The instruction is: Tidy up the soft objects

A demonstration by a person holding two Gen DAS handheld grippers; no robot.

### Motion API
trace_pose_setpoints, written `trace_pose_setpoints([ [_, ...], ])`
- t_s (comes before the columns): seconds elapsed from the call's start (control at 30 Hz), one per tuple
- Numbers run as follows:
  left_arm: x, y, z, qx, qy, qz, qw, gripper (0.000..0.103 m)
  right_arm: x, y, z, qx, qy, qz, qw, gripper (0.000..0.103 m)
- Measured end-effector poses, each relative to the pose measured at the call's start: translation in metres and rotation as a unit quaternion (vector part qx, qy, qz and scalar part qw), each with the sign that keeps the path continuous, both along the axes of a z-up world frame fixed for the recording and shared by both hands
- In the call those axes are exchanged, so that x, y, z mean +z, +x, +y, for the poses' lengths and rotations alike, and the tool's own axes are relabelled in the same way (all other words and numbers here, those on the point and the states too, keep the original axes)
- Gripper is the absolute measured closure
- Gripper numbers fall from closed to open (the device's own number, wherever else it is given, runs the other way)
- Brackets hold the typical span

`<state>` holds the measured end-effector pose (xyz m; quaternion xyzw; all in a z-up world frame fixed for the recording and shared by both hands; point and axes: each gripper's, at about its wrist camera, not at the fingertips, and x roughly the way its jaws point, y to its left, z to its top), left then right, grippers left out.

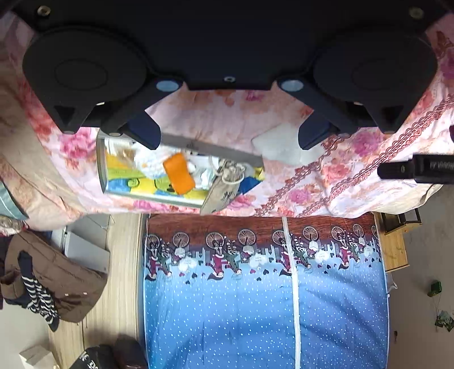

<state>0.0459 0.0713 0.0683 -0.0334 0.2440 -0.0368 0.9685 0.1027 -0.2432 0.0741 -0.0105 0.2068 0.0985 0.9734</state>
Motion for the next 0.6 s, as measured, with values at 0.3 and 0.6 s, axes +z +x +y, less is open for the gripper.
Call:
trace_pose_setpoints([
  [0.3,0.004,-0.025,0.013,0.025,-0.014,0.023,0.9993,0.001,-0.013,-0.030,0.008,-0.005,0.006,0.021,1.000,0.000],
  [0.6,-0.024,-0.021,-0.007,0.009,0.018,0.085,0.9962,0.001,-0.036,-0.031,0.018,-0.013,-0.017,0.058,0.998,0.000],
])
